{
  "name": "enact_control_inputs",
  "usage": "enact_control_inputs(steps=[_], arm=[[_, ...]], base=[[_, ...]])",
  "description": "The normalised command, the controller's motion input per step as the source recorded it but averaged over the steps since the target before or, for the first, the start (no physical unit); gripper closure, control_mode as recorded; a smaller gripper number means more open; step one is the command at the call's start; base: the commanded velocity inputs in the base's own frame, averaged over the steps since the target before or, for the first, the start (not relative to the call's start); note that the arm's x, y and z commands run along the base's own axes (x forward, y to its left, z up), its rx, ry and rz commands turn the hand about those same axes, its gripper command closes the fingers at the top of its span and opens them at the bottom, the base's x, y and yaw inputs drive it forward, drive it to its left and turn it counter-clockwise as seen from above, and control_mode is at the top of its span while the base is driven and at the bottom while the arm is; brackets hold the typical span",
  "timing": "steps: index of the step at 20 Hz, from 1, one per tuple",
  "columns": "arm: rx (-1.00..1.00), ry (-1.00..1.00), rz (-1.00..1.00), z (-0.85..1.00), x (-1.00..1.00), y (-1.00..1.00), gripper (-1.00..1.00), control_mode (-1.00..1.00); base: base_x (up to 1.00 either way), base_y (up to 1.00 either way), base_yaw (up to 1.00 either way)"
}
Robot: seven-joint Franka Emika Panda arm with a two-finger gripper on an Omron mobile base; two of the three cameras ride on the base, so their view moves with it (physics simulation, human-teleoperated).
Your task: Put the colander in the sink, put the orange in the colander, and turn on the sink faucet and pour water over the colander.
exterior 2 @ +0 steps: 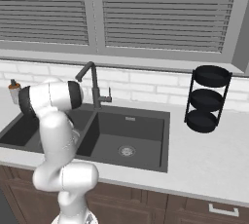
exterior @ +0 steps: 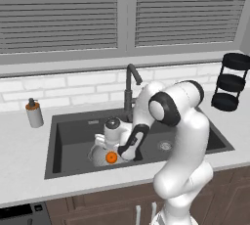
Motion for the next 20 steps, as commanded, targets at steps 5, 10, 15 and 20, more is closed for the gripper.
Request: enact_control_inputs(steps=[5,10,15,20], arm=[[0.0,0.08,-0.02,0.74,-0.06,0.0,-1.0,-1.0],[0.0,0.03,0.01,0.7,0.03,-0.05,-1.0,-1.0],[-0.01,0.0,0.1,0.59,-0.01,-0.04,-1.0,-1.0],[-0.07,-0.01,0.13,0.67,-0.14,0.0,-1.0,-1.0]], base=[[0.0,0.0,0.0],[0.0,0.0,0.0],[0.0,0.0,0.0],[0.0,0.0,0.0]])
